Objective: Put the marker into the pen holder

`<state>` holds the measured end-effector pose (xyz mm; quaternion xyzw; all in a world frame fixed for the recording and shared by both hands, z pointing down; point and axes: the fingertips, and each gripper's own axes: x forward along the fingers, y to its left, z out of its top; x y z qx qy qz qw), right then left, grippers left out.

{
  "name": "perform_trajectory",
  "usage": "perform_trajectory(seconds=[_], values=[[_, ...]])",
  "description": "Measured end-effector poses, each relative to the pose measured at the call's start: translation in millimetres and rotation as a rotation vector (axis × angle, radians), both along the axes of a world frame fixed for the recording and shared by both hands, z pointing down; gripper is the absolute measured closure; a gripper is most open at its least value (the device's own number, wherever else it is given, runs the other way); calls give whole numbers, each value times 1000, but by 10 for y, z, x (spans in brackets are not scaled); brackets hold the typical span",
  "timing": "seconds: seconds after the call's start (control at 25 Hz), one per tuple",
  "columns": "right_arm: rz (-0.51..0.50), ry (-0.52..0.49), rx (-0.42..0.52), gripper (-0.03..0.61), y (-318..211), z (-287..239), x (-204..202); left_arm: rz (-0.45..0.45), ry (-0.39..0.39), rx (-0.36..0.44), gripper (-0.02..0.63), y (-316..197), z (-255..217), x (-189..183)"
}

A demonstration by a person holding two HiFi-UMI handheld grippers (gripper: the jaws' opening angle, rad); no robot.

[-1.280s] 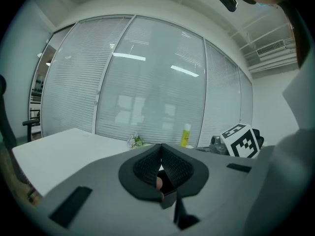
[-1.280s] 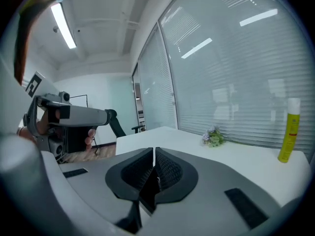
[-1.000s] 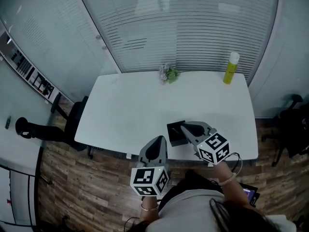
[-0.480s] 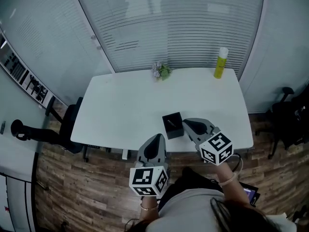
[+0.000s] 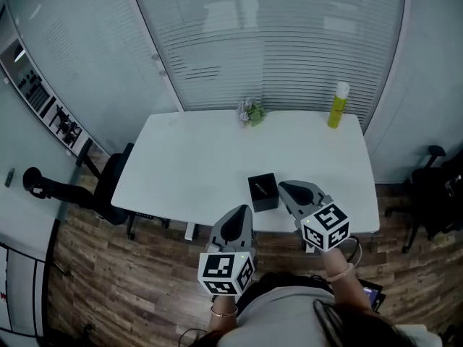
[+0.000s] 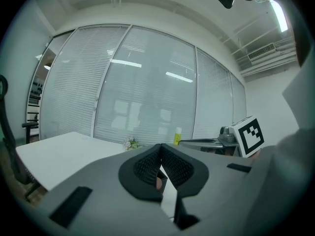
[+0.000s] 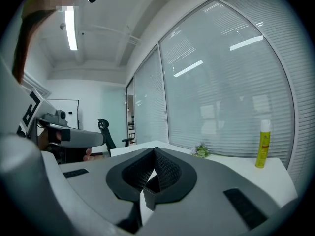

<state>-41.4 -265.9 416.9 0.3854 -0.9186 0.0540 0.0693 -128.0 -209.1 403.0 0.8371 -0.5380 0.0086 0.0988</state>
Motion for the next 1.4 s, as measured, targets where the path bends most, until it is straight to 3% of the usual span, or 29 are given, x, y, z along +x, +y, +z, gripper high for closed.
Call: perform_trajectory(seconds=[0.72,1.4], values=[[-77,20,-5,551,232,-1,447,-71,-17,-40,595,169,7,499],[-67,-23,-59,551,216,139,662,-18,-86,-84,594,141,89,843]])
